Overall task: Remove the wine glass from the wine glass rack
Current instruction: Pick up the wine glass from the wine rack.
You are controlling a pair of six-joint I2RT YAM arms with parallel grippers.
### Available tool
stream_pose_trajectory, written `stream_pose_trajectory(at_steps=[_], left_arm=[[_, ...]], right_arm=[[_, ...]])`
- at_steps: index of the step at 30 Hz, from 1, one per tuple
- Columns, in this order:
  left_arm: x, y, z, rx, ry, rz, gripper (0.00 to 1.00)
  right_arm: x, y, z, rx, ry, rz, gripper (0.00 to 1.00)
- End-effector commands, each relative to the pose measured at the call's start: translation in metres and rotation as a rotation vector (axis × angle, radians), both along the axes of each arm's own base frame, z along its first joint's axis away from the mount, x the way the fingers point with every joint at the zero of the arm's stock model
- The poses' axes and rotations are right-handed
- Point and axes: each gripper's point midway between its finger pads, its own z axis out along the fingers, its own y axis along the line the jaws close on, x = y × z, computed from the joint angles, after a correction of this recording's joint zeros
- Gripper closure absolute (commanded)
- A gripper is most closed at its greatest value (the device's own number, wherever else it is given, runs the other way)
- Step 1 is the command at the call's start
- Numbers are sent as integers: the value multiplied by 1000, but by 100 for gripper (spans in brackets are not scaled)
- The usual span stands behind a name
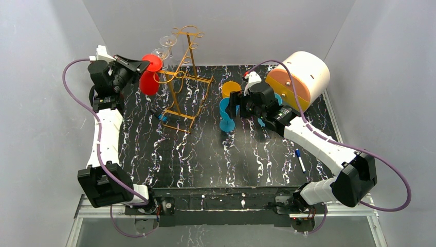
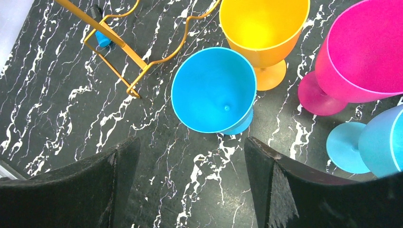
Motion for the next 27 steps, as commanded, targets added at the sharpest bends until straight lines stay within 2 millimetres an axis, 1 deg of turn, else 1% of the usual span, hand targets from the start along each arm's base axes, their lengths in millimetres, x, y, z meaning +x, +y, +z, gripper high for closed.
stream_pose_trajectory(at_steps=[1,3,6,12,17,20,21,23,26,27], left_arm=[[-11,-1,43,-22,-126,-3,100],[-13,2,44,-21,-123,9,100],[-16,9,40,-19,-96,49,100],[-18,16,37,7,-83,100,100],[-14,15,45,17,-98,86,100],[-14,17,54,55,-112,87,100],[-17,19,56,73,-96,102,100],[-27,30,58,144,-78,166,100],[-45,52,64,235,-64,304,100],[-51,57,67,252,-67,336,100]], right_arm=[[2,-2,19,17,-40,5,12],[2,-2,18,14,-36,7,12],[2,-3,19,15,-39,4,12],[1,-7,26,21,-56,-8,12],[0,-11,31,26,-69,-17,12],[0,-12,34,30,-76,-20,12],[-1,-12,35,32,-77,-19,12],[-2,-13,37,33,-81,-20,12],[-3,-14,41,42,-91,-24,12],[-3,-14,42,46,-93,-22,12]])
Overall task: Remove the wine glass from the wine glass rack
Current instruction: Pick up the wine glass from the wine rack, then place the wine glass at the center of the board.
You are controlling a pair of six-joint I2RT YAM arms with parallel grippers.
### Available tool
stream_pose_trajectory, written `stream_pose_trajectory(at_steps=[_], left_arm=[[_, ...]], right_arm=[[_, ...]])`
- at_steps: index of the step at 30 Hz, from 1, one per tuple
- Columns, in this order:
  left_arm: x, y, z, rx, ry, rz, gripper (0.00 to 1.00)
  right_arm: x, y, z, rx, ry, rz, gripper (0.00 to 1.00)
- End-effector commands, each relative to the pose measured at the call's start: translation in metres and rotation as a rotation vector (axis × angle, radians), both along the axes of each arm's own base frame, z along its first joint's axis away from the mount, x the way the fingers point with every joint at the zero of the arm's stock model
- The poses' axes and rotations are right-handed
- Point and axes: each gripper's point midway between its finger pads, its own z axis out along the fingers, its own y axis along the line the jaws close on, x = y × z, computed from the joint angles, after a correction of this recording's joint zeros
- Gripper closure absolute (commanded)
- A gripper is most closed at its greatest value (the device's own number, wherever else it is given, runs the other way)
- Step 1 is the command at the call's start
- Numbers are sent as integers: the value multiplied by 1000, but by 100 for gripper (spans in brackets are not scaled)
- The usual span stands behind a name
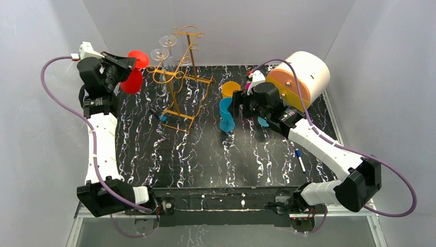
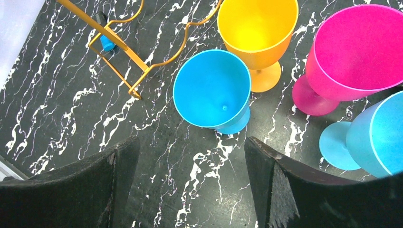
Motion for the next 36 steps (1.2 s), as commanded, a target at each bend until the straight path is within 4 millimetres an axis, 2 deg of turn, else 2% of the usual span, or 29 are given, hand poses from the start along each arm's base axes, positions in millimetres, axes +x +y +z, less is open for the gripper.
stream_pose_trajectory(at_steps=[1,4,7,9,13,16,20,25,31,36], left_arm=[[-40,32,31,165,-31,203,100],[-61,44,21,188,34,285,100],[-88,59,-16,209,154,387,100],[-102,57,-38,213,207,388,100],[-117,22,-94,157,294,233,100],[-126,-13,-121,166,269,61,100],[-138,-43,-153,191,298,-97,100],[-149,-92,-149,138,203,-333,100],[-161,-136,-144,86,143,-539,100],[-174,-174,-135,85,93,-702,100]], right_arm=[[2,-5,28,43,-70,-18,12],[3,-5,31,56,-71,-25,12],[3,-2,33,77,-68,-27,12],[1,-1,35,92,-64,-26,12],[-2,1,41,147,-72,-25,11],[-14,17,56,221,-38,70,11],[-31,37,70,319,23,176,10],[-36,42,73,360,30,211,9],[-59,63,78,439,98,420,6],[-69,76,77,498,157,525,11]])
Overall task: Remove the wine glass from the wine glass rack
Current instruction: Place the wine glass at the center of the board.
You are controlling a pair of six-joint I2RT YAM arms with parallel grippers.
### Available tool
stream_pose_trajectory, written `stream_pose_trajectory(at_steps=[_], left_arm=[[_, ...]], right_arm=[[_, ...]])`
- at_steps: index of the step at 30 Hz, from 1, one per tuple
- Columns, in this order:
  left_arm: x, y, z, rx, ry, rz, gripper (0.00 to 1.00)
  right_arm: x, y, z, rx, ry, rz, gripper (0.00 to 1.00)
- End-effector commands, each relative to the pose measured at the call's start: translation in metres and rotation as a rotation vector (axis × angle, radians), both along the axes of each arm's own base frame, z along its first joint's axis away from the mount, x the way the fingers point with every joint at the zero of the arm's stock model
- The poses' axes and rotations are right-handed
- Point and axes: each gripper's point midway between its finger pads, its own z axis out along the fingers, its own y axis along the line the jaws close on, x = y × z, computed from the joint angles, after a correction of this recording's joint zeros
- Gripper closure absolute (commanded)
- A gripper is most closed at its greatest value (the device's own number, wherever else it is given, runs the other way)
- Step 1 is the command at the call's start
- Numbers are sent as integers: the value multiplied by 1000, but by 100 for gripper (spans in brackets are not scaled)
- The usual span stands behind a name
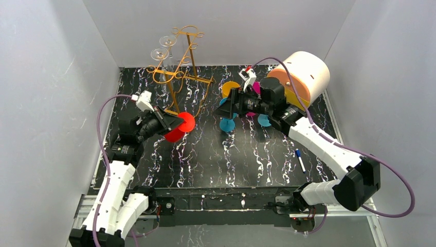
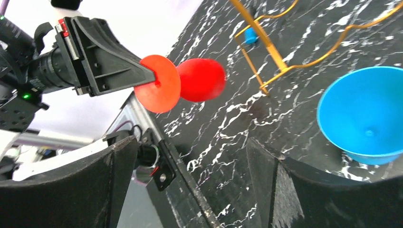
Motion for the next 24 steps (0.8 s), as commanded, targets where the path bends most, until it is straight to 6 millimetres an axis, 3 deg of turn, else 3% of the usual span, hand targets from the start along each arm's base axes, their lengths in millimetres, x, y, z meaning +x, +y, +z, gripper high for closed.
stream_pose_trajectory(at_steps=[1,5,10,12,19,24], left_arm=[[-17,-37,21,-54,-85,-184,100],[-26,-56,41,-130,-169,-257,100],[-33,-71,50,-214,-219,-324,100],[-34,-75,48,-238,-215,-338,100],[-42,-82,57,-230,-258,-382,100],[-49,-89,57,-243,-263,-425,100]], right_arm=[[-16,18,18,113,4,170,14],[-31,28,15,161,61,294,27],[-49,33,12,197,122,434,40],[-51,33,13,200,128,461,51],[-53,36,13,209,153,494,56],[-55,38,16,212,169,539,83]])
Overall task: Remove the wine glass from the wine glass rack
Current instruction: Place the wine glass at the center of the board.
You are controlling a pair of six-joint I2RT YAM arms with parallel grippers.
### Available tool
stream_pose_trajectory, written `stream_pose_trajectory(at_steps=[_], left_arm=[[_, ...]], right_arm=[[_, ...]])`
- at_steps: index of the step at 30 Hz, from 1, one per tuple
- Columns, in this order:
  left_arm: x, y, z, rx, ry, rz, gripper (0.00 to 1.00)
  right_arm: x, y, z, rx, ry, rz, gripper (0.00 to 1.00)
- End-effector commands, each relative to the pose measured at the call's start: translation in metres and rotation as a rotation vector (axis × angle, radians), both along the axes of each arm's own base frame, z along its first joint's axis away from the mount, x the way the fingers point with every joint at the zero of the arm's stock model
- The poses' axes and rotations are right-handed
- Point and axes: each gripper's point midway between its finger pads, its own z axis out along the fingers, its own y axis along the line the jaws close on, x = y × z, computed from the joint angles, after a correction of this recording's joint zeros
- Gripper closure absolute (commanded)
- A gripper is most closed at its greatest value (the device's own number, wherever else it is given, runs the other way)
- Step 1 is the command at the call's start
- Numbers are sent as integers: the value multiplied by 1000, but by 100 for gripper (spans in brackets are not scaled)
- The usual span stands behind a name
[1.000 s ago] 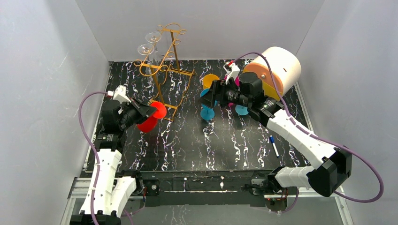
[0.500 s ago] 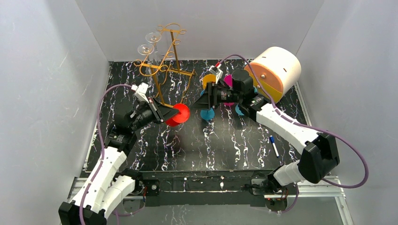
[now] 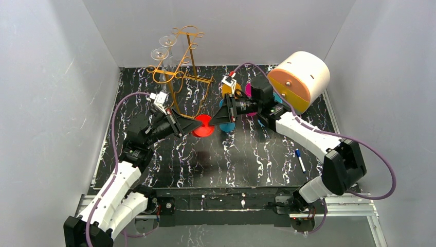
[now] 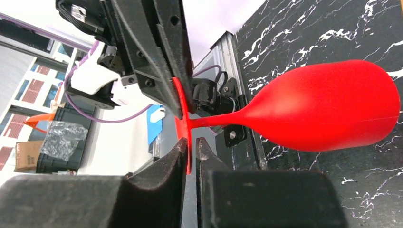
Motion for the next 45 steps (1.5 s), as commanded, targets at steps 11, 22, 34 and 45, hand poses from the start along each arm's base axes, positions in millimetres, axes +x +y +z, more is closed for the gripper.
stream_pose_trajectory(at_steps=[11,22,34,45], left_arm=[[-15,1,-7,104,-7,-19,56],[-16,-2,-7,67,43,-30,60],[-8,-29,5,-67,22,-21,96],[-3,-15,10,-91,-22,90,77]], right_arm=[[13,-5,22,21,-102,-118,99],[19,-6,24,26,-132,-170,99],[10,-8,29,62,-153,-125,99],[12,-8,25,52,-155,-132,99]])
